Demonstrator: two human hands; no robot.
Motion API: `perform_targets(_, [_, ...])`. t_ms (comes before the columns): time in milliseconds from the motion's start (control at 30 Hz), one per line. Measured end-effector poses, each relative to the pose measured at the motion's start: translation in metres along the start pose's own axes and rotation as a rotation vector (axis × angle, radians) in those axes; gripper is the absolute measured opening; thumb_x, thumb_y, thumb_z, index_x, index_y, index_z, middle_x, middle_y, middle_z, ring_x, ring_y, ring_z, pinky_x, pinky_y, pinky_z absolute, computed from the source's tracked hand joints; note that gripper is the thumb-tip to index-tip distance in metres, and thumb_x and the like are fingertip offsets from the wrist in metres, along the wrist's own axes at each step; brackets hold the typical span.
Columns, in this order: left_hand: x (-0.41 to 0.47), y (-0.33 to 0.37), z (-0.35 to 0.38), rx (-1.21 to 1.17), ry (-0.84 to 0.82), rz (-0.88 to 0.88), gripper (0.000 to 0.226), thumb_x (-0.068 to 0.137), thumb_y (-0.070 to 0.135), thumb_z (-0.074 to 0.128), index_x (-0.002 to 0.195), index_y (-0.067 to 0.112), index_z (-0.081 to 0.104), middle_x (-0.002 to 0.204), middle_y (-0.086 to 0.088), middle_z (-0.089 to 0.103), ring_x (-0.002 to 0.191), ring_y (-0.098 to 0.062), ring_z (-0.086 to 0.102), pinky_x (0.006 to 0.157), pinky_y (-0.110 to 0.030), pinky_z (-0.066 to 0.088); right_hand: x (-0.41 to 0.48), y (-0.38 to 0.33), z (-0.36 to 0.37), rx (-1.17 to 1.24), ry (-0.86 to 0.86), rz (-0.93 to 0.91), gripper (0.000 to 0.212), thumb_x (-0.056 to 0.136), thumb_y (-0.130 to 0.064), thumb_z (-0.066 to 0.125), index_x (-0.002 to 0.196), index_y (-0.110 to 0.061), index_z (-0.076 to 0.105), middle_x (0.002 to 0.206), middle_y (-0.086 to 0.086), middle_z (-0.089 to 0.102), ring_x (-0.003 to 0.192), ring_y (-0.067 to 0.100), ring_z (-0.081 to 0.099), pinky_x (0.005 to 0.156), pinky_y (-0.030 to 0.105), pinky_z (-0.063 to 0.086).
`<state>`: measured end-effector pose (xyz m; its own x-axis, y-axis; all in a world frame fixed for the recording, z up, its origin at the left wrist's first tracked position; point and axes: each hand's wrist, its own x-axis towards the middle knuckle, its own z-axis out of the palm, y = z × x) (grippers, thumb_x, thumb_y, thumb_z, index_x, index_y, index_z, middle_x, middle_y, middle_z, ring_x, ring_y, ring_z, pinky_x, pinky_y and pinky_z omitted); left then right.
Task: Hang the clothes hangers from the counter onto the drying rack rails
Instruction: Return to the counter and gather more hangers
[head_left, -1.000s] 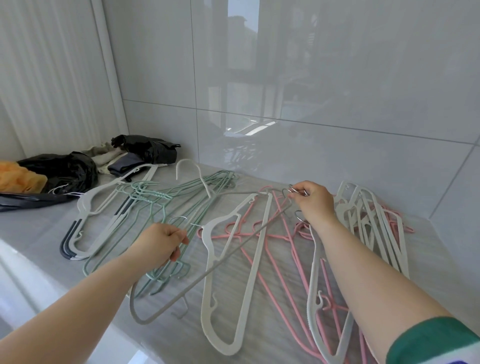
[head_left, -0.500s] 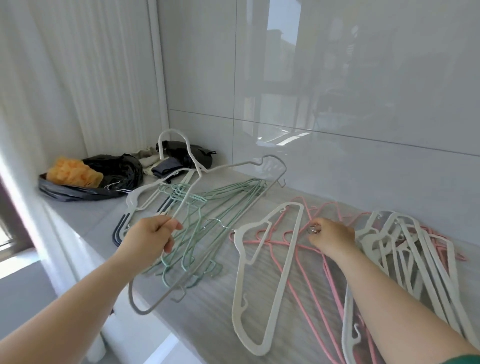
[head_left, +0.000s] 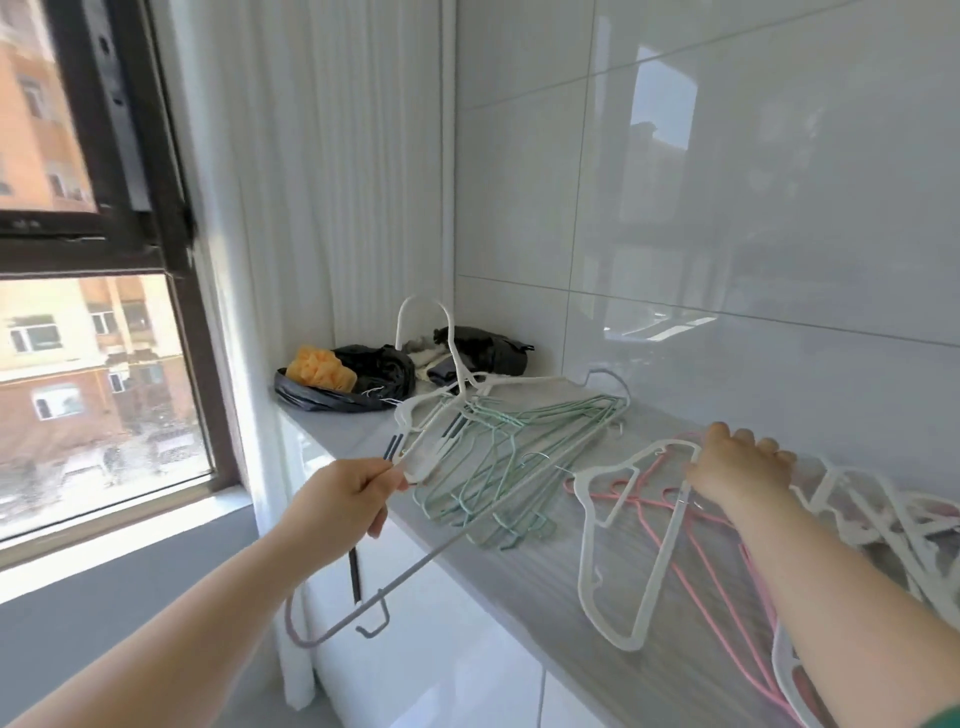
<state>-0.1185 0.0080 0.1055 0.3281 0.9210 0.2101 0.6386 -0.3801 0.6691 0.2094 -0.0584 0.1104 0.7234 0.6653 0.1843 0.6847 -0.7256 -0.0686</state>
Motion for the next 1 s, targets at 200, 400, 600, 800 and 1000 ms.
perform_targets(200, [-0.084, -0.041, -0.064, 0.060, 0.097, -0.086, 0.034, 0.096, 0.023, 0.040, 0.067, 0.033, 0.054, 0.033, 0.012, 0.048, 0.037, -0.002, 0.039, 0.047, -0.021, 0.032, -0.061, -0.044, -0.027, 0.247, 0.140, -0.216, 0.045, 0.092, -0.024, 0.049, 0.133, -0.006, 0.040, 0.132, 0.018, 0.046, 0.121, 0.035, 0.042, 0.097, 0.037, 0.035])
perform_targets(400, [-0.206, -0.089, -0.138, 0.107, 0.200, -0.175, 0.032, 0.095, 0.025, 0.042, 0.068, 0.034, 0.055, 0.034, 0.014, 0.048, 0.035, 0.000, 0.041, 0.050, -0.021, 0.032, -0.188, -0.140, -0.062, 0.781, -0.119, -0.745, 0.049, 0.092, -0.022, 0.053, 0.138, -0.015, 0.039, 0.136, 0.004, 0.046, 0.123, 0.023, 0.044, 0.094, 0.031, 0.037])
perform_targets(600, [-0.325, -0.124, -0.209, 0.083, 0.349, -0.281, 0.031, 0.095, 0.017, 0.044, 0.069, 0.028, 0.056, 0.032, 0.010, 0.047, 0.035, -0.003, 0.040, 0.044, -0.011, 0.033, -0.311, -0.225, -0.091, 0.694, -0.345, -1.175, 0.049, 0.087, -0.030, 0.061, 0.132, -0.020, 0.045, 0.128, -0.001, 0.049, 0.120, 0.015, 0.044, 0.098, 0.029, 0.036])
perform_targets(800, [-0.442, -0.159, -0.269, 0.184, 0.461, -0.427, 0.033, 0.094, 0.020, 0.046, 0.064, 0.030, 0.057, 0.034, 0.008, 0.049, 0.037, -0.004, 0.038, 0.051, -0.017, 0.035, -0.444, -0.300, -0.129, 0.786, -0.471, -1.560, 0.044, 0.082, -0.023, 0.067, 0.124, -0.017, 0.053, 0.106, -0.004, 0.049, 0.095, 0.012, 0.046, 0.071, 0.013, 0.039])
perform_targets(1000, [-0.541, -0.183, -0.322, 0.240, 0.629, -0.558, 0.034, 0.090, 0.033, 0.053, 0.057, 0.031, 0.054, 0.032, 0.014, 0.050, 0.042, 0.002, 0.052, 0.055, -0.008, 0.038, -0.573, -0.374, -0.160, 0.626, -0.653, -1.867, 0.013, 0.089, -0.015, 0.059, 0.097, -0.011, 0.069, 0.066, 0.001, 0.061, 0.054, 0.009, 0.050, 0.050, 0.010, 0.039])
